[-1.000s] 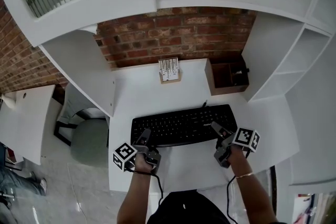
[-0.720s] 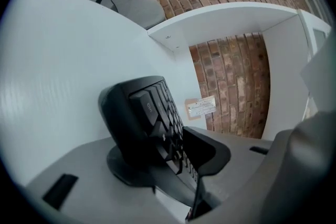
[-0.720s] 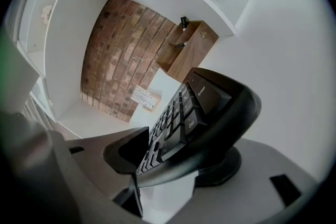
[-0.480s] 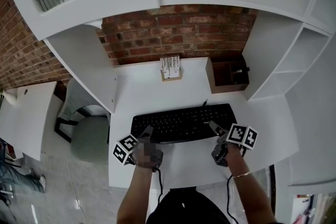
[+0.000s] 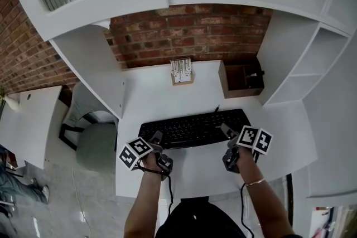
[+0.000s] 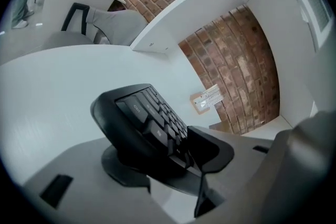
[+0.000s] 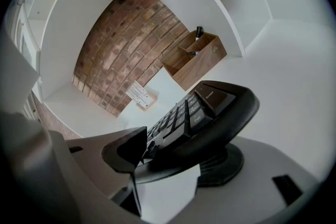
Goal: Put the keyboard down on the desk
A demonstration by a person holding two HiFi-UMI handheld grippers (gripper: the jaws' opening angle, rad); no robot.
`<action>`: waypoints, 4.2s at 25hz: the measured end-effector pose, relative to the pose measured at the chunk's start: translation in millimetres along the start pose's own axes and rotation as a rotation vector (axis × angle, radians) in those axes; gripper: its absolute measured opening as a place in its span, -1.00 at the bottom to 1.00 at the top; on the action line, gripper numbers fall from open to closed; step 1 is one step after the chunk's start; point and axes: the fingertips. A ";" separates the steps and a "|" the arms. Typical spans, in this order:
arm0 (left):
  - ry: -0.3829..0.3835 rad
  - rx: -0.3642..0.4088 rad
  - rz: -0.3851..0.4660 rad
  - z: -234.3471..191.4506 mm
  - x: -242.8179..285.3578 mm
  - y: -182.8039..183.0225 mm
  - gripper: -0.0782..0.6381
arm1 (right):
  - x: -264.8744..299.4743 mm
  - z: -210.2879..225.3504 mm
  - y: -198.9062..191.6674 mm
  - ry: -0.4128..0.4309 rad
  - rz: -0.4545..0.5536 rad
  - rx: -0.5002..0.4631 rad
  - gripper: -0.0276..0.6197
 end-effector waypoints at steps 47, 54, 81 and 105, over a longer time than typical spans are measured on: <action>-0.290 -0.089 -0.187 59.4 -14.6 -101.7 -0.10 | -4.6 20.5 -39.8 0.046 -0.063 0.082 -0.07; -0.312 -0.129 -0.151 65.8 -14.4 -93.1 -0.10 | -10.7 11.3 -55.0 0.155 -0.161 0.150 -0.07; -0.170 0.075 -0.304 50.2 7.7 -132.8 -0.10 | -47.8 9.8 -97.1 0.124 -0.207 0.051 -0.07; -0.061 0.406 -0.271 39.2 -26.0 -126.7 -0.15 | -48.4 -3.2 -103.4 0.058 -0.194 -0.244 -0.36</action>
Point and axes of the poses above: the fingertips, and each gripper's own axes: x forward along the fingers, z to its right, y out of its top, and after that the axes turned 5 degrees about x, right-handed
